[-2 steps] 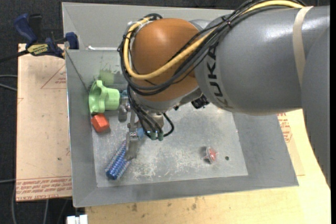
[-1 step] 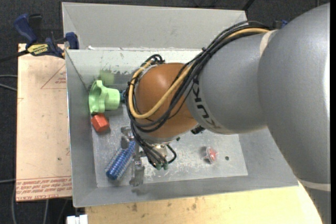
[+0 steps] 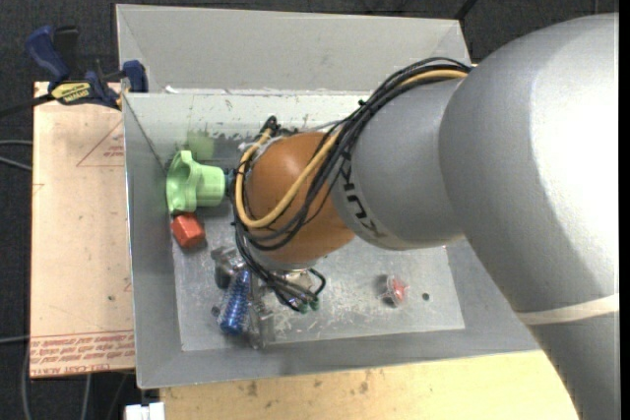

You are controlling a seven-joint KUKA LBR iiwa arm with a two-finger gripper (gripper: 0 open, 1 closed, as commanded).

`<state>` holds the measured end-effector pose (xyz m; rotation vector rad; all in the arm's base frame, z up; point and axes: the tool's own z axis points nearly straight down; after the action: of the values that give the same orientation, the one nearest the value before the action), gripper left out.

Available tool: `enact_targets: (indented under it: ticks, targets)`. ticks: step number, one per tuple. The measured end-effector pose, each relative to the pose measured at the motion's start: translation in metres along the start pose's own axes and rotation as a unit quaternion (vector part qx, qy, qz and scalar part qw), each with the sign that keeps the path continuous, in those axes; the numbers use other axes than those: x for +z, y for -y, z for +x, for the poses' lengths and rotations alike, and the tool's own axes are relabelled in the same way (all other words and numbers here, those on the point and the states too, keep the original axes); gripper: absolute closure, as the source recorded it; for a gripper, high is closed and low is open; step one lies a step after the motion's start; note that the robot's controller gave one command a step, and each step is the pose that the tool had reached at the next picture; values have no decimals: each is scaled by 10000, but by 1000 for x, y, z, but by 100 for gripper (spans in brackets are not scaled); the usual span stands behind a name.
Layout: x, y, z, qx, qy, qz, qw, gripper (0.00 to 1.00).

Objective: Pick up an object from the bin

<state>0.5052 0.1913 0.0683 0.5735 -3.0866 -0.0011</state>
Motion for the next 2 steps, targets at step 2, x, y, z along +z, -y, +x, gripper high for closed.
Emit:
enact_targets:
  ticks: [2]
  targets:
    - [-117,-1,-16,-110,55,1,9999,100]
